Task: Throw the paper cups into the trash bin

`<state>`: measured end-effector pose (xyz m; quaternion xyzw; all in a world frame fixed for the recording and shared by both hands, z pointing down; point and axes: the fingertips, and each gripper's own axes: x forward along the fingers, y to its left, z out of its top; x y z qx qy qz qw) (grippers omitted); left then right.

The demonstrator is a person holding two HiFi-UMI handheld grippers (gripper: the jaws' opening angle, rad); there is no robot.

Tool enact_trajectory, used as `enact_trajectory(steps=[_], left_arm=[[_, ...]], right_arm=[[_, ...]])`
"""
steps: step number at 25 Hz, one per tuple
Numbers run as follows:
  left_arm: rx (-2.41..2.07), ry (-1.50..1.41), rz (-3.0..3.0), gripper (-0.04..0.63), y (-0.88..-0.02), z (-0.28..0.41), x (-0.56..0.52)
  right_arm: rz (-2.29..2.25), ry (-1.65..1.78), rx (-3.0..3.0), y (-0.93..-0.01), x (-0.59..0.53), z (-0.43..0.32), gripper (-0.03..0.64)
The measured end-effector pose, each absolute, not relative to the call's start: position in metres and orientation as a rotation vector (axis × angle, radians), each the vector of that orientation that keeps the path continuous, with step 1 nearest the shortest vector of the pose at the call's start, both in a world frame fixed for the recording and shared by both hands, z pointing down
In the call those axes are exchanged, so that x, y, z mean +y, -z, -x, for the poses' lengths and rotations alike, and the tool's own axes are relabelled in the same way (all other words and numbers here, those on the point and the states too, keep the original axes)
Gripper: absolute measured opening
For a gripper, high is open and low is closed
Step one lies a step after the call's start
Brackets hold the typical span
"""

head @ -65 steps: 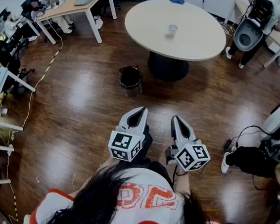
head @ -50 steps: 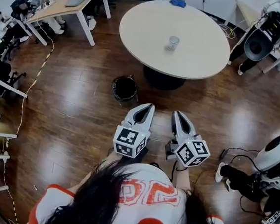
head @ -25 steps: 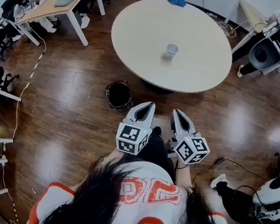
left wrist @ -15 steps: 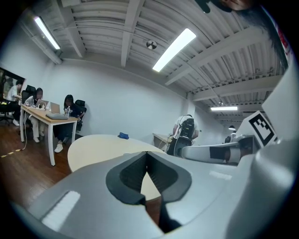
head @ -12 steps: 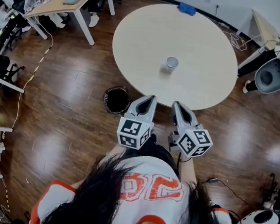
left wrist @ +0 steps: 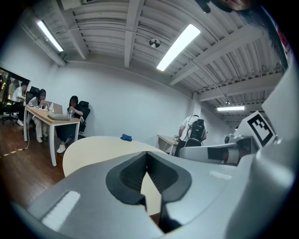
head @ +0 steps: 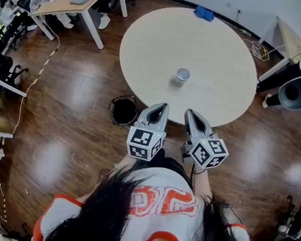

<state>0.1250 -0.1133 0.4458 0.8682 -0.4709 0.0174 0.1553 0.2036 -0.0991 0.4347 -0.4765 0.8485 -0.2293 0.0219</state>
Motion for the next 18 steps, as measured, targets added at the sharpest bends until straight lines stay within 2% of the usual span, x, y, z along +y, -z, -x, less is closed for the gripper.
enact_trajectory(steps=[18], left_arm=[[-1.411, -0.095, -2.43, 0.0, -0.45, -0.12, -0.137]], right_arm=[[1.487, 0.789, 2.68, -0.468, -0.142, -0.212, 0.002]])
